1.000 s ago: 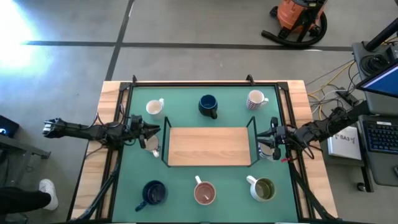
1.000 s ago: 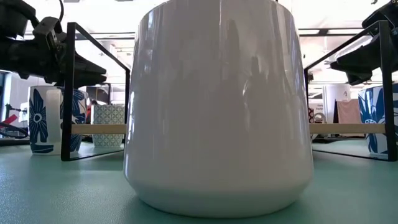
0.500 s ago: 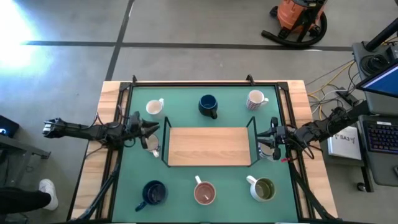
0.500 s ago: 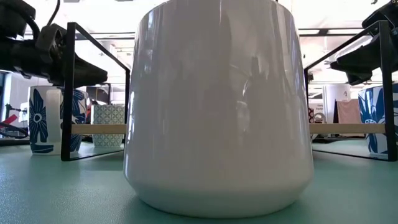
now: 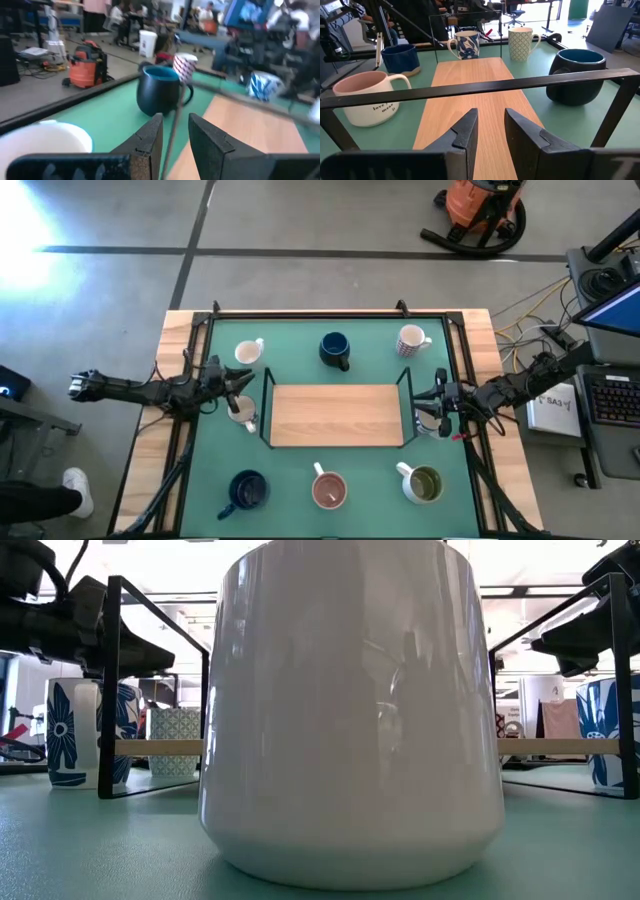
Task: Place coffee mugs
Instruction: Put the green patterned mug on the shelf
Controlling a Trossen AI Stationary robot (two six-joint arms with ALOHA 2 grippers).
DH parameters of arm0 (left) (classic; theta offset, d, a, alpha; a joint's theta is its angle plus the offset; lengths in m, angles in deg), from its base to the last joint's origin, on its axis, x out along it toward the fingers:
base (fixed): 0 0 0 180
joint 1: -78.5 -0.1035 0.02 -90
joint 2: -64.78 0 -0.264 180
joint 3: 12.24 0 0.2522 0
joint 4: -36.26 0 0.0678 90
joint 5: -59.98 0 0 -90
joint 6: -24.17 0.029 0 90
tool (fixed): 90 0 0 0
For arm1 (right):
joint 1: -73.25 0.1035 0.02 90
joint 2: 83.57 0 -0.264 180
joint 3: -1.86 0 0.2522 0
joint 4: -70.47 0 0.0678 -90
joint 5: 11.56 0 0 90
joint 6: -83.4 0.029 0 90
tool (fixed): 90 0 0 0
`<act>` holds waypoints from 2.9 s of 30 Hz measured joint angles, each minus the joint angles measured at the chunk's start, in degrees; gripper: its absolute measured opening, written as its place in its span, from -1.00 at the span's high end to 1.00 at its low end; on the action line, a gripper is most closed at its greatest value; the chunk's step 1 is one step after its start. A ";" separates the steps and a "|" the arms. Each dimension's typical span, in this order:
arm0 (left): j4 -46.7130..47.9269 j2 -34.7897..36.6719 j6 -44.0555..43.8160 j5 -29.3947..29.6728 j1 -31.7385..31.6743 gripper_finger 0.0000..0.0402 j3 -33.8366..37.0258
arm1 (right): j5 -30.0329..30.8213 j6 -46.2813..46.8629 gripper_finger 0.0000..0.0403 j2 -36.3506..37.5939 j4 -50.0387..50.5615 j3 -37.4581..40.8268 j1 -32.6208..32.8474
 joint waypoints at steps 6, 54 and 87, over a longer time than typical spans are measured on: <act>-3.17 0.00 -0.53 -0.89 -0.02 0.62 0.00 | -0.02 -0.01 0.57 0.00 0.00 0.00 0.02; 58.68 -48.96 13.46 -27.19 -30.84 0.62 -47.08 | -0.01 0.00 0.57 0.00 0.02 0.00 0.02; 57.79 -62.03 20.41 -25.33 -33.78 0.97 -51.90 | -0.02 0.00 0.57 0.00 0.06 0.00 0.02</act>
